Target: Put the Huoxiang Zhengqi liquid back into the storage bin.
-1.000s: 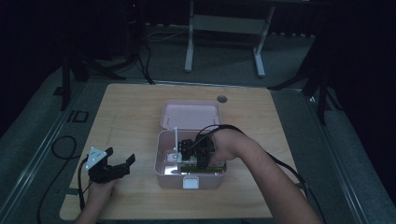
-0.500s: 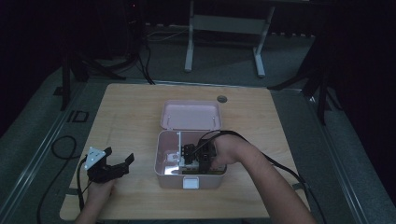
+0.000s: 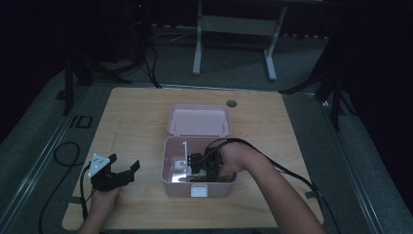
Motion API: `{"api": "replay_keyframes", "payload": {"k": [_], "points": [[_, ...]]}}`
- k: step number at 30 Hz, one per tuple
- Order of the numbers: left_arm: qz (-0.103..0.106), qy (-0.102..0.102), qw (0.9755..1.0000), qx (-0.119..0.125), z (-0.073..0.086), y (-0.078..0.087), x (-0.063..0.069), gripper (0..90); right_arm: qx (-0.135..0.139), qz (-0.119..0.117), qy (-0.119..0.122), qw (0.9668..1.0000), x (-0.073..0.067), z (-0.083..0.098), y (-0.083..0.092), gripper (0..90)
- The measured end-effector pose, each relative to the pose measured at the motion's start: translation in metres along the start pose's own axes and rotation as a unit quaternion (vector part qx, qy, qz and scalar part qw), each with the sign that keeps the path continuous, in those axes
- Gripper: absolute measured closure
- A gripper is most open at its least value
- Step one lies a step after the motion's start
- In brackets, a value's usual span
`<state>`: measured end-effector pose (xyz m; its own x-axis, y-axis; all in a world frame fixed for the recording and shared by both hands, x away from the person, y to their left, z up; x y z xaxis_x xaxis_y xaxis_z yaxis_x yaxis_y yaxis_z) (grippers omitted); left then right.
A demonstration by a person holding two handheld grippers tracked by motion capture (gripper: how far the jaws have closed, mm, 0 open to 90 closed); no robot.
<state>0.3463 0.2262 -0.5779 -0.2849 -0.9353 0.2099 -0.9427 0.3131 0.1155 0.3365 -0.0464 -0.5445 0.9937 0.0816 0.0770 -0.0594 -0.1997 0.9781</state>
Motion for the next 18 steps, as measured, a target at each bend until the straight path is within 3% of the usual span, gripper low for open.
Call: {"api": "replay_keyframes", "payload": {"k": [18], "points": [[0.000, -0.001, 1.0000, 0.001, 0.000, 0.001, 0.000, 3.1, 0.006, -0.007, -0.010, 0.9999, 0.004, 0.003, -0.016, 60.9]]}}
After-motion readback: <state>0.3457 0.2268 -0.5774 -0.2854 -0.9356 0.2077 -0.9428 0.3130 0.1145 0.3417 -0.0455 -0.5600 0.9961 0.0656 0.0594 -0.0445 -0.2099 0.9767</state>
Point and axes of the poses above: each handheld gripper's, and its own axes: y roughly backward along the jaws, z roughly out of its underside, x roughly to its right, the point moved 10 cm from there along -y, roughly forward along the jaws, and after that the axes turned 15 degrees about x, right-handed, at the moved point
